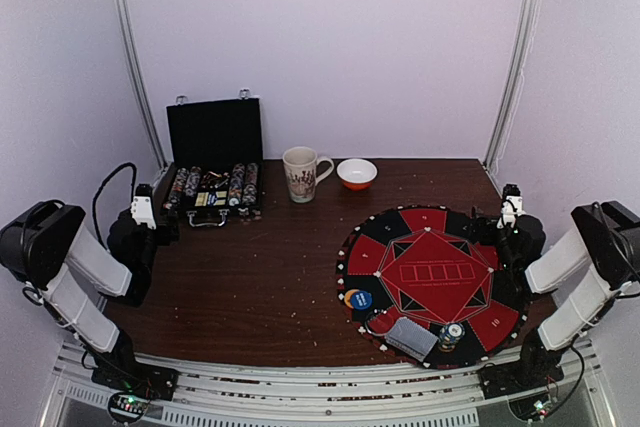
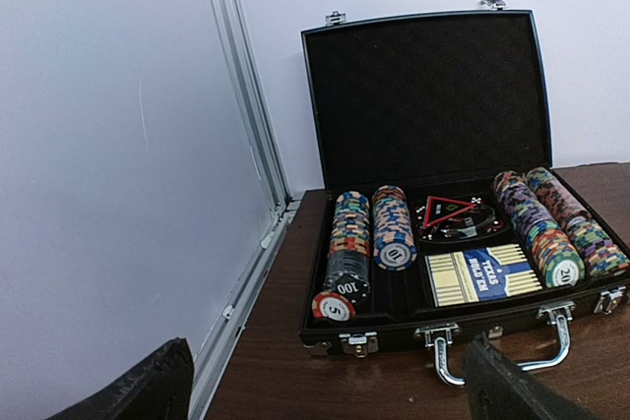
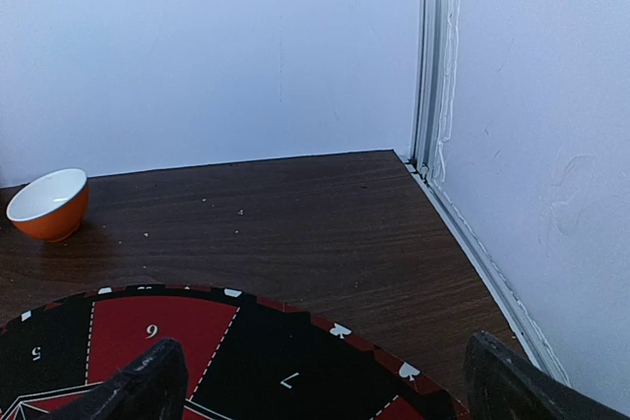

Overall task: Distribute texas hold em gaming equipment
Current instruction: Pick up the dealer button from the poker table mat.

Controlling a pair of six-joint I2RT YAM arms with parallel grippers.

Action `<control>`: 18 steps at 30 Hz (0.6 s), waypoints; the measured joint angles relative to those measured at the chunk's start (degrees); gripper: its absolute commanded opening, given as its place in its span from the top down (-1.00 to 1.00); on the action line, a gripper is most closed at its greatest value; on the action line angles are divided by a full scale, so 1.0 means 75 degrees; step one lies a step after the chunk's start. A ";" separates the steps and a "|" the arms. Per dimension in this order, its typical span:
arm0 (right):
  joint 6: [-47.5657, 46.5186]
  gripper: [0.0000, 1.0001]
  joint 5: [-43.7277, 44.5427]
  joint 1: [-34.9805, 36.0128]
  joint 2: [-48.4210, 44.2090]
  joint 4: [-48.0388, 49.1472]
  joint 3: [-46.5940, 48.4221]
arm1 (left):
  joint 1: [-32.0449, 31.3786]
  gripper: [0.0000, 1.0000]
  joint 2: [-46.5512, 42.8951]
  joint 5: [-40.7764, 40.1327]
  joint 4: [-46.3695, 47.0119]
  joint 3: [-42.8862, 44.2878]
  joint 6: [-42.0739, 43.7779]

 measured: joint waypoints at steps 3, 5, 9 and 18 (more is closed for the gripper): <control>0.0000 -1.00 0.0000 0.0000 0.0000 0.0000 0.0000 | 0.0000 -0.96 0.0000 0.0003 0.0000 0.0000 0.0003; 0.0000 -1.00 0.0000 -0.0003 0.0000 -0.0003 0.0000 | 0.0000 -0.97 0.0000 0.0003 0.0000 0.0000 0.0000; 0.0032 -1.00 0.0102 0.0000 -0.0041 -0.0079 0.0009 | 0.0000 -0.96 -0.0044 0.0015 -0.0032 0.0000 0.0006; 0.0131 -1.00 -0.0020 -0.0017 -0.2824 -0.3305 0.1821 | -0.0006 -0.97 -0.2830 -0.0207 -0.4159 0.2597 -0.0391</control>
